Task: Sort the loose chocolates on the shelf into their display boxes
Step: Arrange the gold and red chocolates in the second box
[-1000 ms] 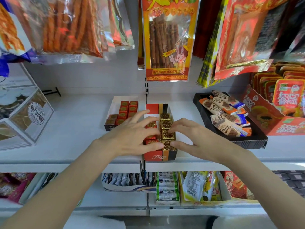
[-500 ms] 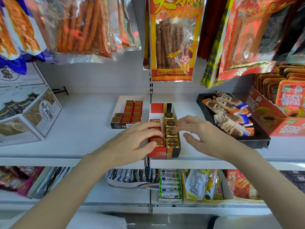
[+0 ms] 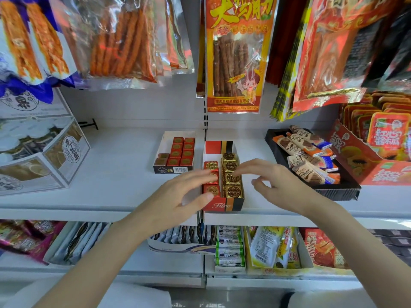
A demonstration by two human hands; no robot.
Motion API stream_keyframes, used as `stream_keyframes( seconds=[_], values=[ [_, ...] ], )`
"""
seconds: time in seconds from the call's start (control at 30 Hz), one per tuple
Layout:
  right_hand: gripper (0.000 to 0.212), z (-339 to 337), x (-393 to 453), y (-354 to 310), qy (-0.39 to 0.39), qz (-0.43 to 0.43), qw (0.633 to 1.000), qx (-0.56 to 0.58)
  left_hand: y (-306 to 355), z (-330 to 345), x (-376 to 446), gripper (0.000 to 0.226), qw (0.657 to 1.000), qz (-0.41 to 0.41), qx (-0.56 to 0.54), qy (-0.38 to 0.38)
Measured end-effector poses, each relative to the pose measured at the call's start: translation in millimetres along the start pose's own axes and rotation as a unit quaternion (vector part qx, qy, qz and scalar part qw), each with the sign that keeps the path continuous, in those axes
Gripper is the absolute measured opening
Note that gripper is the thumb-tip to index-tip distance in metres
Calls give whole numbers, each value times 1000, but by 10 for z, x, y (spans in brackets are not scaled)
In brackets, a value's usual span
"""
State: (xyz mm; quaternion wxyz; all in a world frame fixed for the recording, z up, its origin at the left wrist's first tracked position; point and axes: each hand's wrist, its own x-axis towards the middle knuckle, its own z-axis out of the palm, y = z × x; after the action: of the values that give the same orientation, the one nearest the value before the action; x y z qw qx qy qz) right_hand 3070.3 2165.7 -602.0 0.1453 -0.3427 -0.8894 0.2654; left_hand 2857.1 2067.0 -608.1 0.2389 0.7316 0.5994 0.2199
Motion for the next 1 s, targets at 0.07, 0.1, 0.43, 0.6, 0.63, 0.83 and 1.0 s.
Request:
stream_keyframes(
  seconds=[0.07,0.1,0.43,0.6,0.63,0.83,1.0],
  values=[
    [45,-56,-7,38,0,61,995,84,15,32,-22,70,994,-64,-74,39],
    [61,-56,-10,51,-19,95,987,126,18,69,-26,78,989,-96,-104,37],
    [100,209,139,-17,-19,114,988,103,-24,245,297,73,980,-138,-130,57],
    [86,266,378,28,70,148,981,100,-47,295,611,61,972,-156,-117,130],
    [84,290,427,54,90,155,978,104,-66,313,680,59,970,-160,-114,141],
    [76,398,596,168,134,165,968,133,-95,381,904,53,962,-175,-98,185],
    [73,286,481,156,115,157,977,92,-41,341,798,45,963,-141,-69,218]
  ],
)
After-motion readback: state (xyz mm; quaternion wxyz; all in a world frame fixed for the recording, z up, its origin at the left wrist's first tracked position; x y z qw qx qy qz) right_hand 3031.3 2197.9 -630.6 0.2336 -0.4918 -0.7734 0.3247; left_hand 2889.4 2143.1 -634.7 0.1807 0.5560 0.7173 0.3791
